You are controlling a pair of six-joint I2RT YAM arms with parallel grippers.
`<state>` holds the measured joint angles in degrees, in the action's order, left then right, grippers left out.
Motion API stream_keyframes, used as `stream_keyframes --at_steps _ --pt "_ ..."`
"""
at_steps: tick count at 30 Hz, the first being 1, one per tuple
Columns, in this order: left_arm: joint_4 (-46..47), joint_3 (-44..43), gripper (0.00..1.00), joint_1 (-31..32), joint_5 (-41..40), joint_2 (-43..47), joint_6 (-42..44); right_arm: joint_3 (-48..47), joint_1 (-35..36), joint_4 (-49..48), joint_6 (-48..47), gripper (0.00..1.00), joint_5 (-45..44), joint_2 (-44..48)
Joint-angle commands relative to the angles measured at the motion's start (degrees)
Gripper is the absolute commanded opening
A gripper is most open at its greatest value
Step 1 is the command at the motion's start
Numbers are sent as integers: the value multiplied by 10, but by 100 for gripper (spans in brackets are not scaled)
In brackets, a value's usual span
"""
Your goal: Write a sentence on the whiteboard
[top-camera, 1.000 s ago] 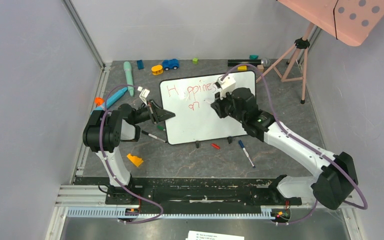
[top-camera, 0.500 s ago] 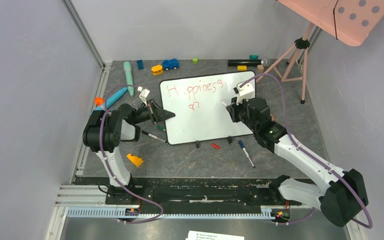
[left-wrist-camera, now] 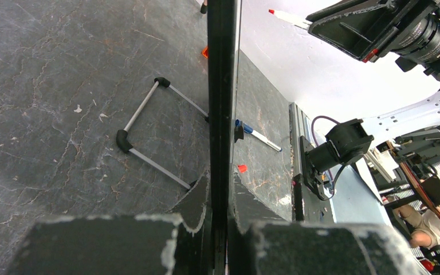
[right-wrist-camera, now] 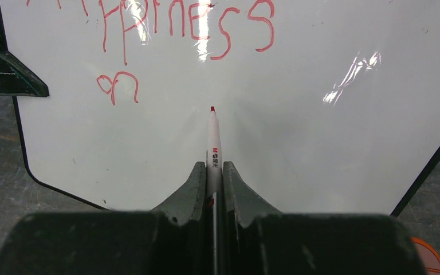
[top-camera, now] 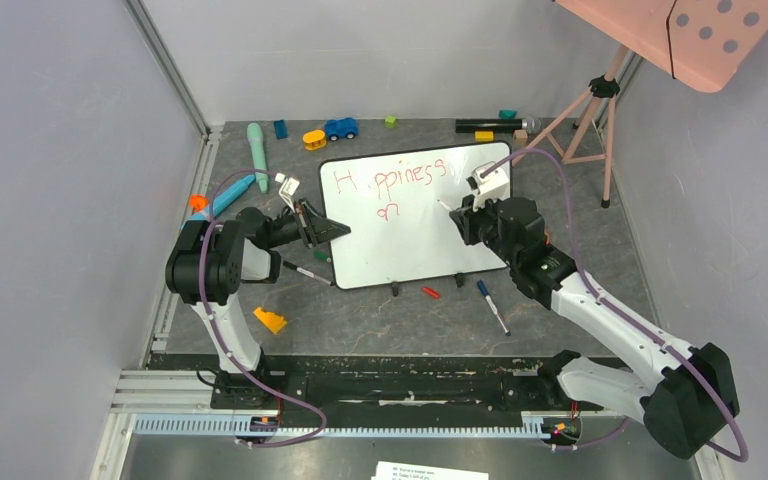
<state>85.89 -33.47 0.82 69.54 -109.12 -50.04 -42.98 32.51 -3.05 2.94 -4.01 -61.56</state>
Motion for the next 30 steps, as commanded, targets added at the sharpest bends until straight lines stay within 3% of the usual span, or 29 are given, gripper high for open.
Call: stream_keyframes --at_steps 1,8,22,30 --pt "33 -4 2 -5 2 7 45 -7 2 -36 -9 0 19 -4" --pt "33 -4 2 -5 2 7 45 -69 3 10 -14 0 36 -64" --pt "33 -4 2 -5 2 6 45 -98 3 5 -9 0 68 -105" --pt "33 -4 2 -5 2 6 45 -100 3 12 -5 0 44 -112"
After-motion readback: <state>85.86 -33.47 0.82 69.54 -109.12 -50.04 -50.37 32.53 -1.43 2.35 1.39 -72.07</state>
